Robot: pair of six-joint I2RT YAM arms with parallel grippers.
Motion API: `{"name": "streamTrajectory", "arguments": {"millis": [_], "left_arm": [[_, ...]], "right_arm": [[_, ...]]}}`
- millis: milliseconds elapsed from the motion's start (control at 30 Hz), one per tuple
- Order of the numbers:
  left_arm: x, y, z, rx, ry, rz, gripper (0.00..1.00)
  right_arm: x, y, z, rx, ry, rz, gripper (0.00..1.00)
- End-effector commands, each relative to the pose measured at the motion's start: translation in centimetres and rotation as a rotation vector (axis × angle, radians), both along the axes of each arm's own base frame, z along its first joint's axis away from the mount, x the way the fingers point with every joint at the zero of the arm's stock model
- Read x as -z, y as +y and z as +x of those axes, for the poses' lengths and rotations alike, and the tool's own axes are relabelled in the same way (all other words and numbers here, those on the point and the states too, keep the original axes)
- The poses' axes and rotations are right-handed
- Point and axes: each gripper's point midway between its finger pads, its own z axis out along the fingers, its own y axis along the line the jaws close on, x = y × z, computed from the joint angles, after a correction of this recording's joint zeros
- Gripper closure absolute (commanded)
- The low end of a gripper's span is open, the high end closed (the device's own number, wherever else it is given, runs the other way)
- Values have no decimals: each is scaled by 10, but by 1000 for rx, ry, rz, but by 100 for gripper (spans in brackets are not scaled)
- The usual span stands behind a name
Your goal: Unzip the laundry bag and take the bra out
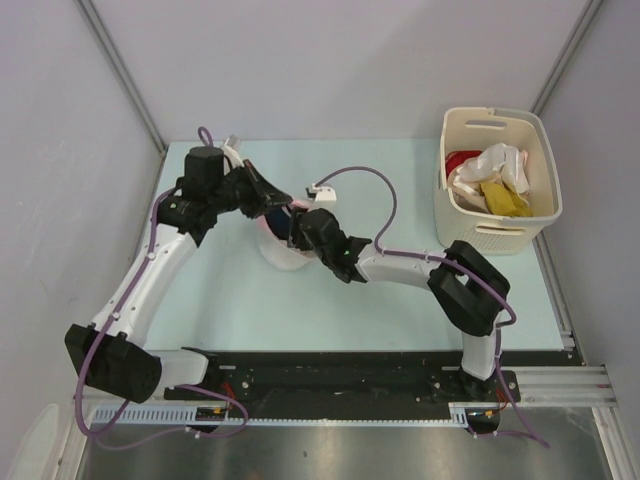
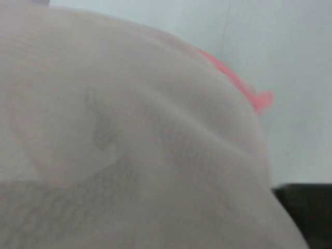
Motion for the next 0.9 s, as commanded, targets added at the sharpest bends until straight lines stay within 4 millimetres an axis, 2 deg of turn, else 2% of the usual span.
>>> {"name": "streamTrajectory", "arguments": {"millis": [0, 33, 133, 200, 233, 300, 333, 400, 433, 533, 567, 600, 633, 667, 700, 733, 767, 800, 867], "left_arm": [[-19, -2, -7, 20, -53, -50, 100], [-19, -2, -7, 18, -52, -47, 100], [-16, 2, -4, 5, -54, -30, 99], [-13, 6, 3, -12, -59, -12, 99], [-9, 9, 9, -38, -61, 3, 100], [0, 13, 21, -60, -52, 19, 100], [3, 14, 26, -71, -47, 25, 100], [12, 11, 36, -68, -31, 21, 100], [14, 8, 36, -53, -22, 8, 100], [20, -12, 45, -21, 12, -78, 100], [11, -22, 50, -15, -1, -114, 100], [19, -41, 49, 21, 25, -110, 100], [18, -51, 49, 38, 25, -108, 100], [7, -62, 51, 62, 3, -114, 100], [19, -79, 50, 97, 38, -102, 100], [20, -85, 51, 107, 44, -104, 99], [18, -91, 53, 113, 45, -114, 100], [19, -95, 54, 116, 44, -117, 100], [28, -96, 59, 103, 59, -113, 100]], "right_arm": [[-24, 17, 5, -19, -18, 95, 94], [-26, 14, 4, -7, -19, 86, 100], [-45, -1, -3, 9, -48, 43, 100], [-48, -4, -21, -59, -93, -32, 100], [-73, -8, -29, -70, -138, -20, 100], [-85, -13, -49, -97, -177, -47, 100], [-100, -24, -58, -94, -198, -32, 100], [-117, -41, -64, -71, -213, 3, 100], [-136, -55, -72, -60, -233, 49, 100], [-162, -81, -75, -18, -270, 109, 100], [-181, -93, -77, -3, -294, 150, 100], [-188, -100, -76, 8, -302, 164, 100], [-194, -113, -69, 38, -311, 170, 100], [-200, -124, -68, 53, -314, 177, 100], [-202, -130, -66, 66, -317, 179, 100], [-203, -144, -56, 99, -322, 175, 100], [-196, -149, -56, 94, -308, 172, 100], [-199, -156, -55, 98, -311, 187, 100], [-192, -164, -50, 82, -291, 197, 100]]}}
